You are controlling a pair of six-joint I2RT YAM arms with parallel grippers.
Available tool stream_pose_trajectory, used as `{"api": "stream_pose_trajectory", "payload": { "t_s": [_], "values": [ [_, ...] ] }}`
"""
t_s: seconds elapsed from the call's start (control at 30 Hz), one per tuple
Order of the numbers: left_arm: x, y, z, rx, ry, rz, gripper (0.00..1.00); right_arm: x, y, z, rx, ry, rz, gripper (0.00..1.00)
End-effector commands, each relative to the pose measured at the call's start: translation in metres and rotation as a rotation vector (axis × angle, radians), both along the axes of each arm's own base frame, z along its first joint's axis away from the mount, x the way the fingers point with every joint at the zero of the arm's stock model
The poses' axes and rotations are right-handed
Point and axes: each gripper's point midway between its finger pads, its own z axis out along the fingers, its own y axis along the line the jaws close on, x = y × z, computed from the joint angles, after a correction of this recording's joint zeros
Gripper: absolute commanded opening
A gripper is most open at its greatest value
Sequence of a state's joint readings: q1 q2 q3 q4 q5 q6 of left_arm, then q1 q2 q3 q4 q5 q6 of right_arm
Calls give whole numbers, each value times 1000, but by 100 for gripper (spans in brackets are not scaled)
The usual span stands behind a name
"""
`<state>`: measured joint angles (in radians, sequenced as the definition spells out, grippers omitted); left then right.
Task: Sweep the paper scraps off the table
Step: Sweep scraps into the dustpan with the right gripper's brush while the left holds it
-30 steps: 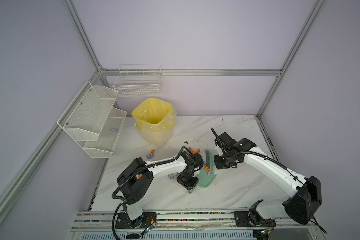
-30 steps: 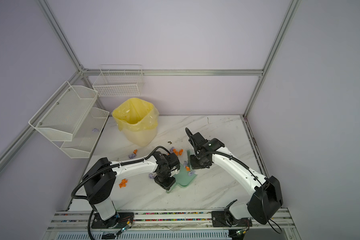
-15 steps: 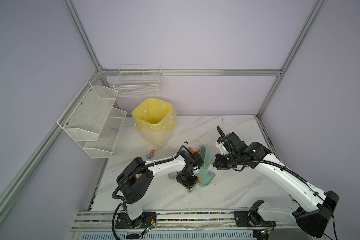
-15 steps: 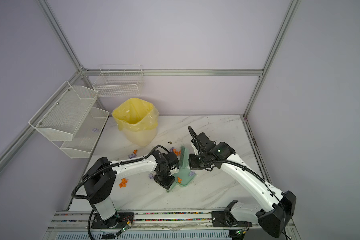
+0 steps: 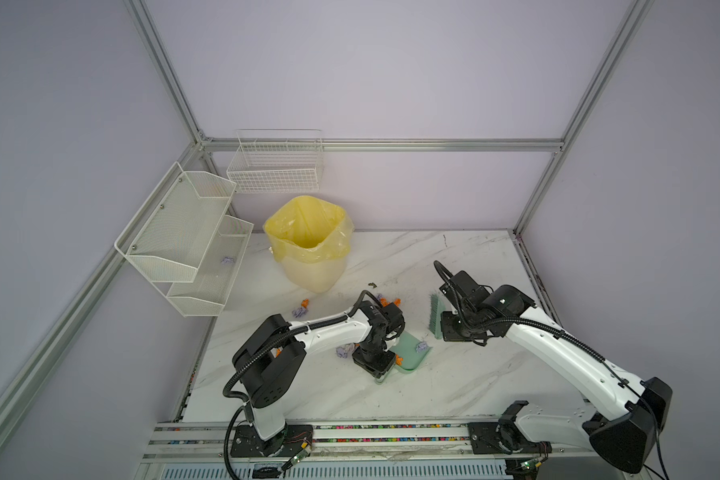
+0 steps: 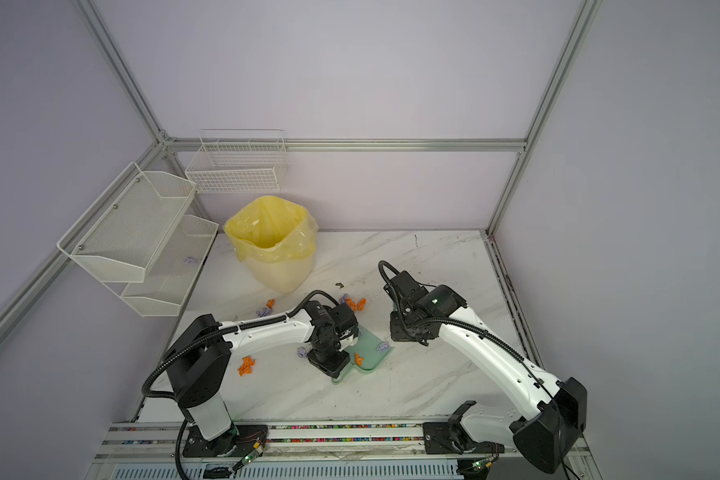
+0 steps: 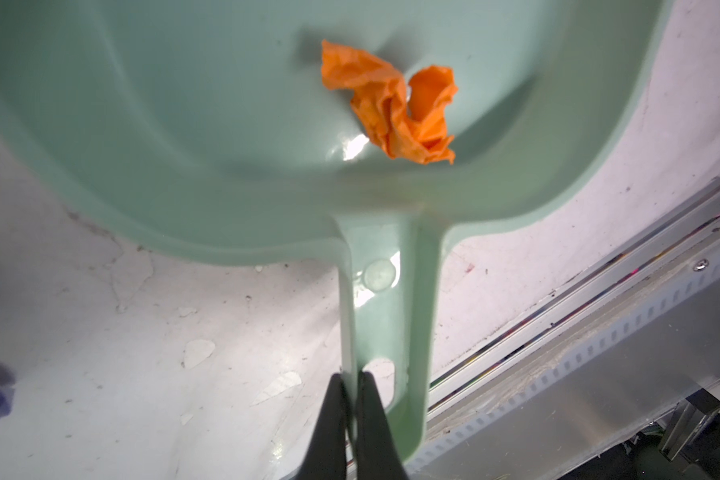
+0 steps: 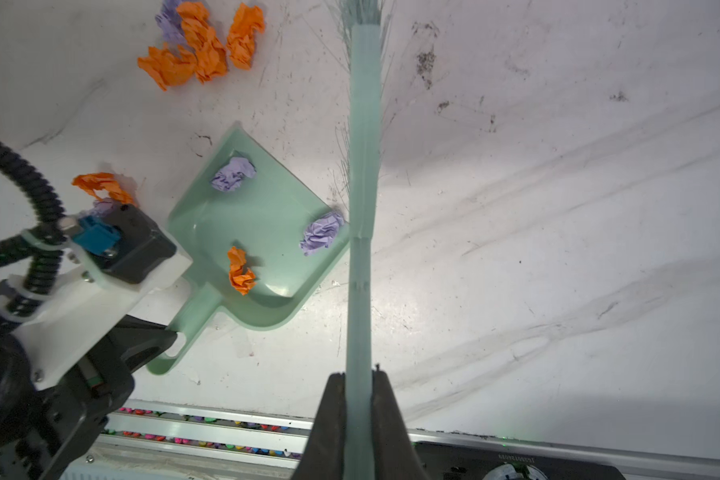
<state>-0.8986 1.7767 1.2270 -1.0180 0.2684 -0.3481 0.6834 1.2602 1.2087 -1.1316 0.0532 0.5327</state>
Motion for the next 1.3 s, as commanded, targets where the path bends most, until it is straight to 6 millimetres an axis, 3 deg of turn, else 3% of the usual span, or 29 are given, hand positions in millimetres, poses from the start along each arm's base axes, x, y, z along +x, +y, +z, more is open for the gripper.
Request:
{"api": "stream_pose_trajectory", "payload": {
  "t_s": [0.0, 0.27, 0.37, 0.43, 0.73, 1.07, 1.27],
  "values": [
    [18, -17, 29, -75, -76, 9, 0, -5, -10, -9, -65, 35, 21, 0],
    [22, -17, 31, -63, -92, 7, 0, -22, 36, -7, 162, 87, 116, 0],
    [25, -19, 31, -62, -91, 9, 0, -29, 67, 11, 331, 73, 174, 0],
    [26, -20, 31, -63, -96, 6, 0, -28, 76, 26, 393, 42, 185, 0],
    [31, -19, 35, -59, -127, 23, 0, 4, 62, 57, 322, -118, 85, 0],
    [34, -22, 50, -68, -167, 54, 0, 55, 37, 84, 234, -311, 31, 0],
    [41, -29, 69, -70, -209, 52, 0, 90, 18, 77, 274, -344, -30, 0]
  ]
}}
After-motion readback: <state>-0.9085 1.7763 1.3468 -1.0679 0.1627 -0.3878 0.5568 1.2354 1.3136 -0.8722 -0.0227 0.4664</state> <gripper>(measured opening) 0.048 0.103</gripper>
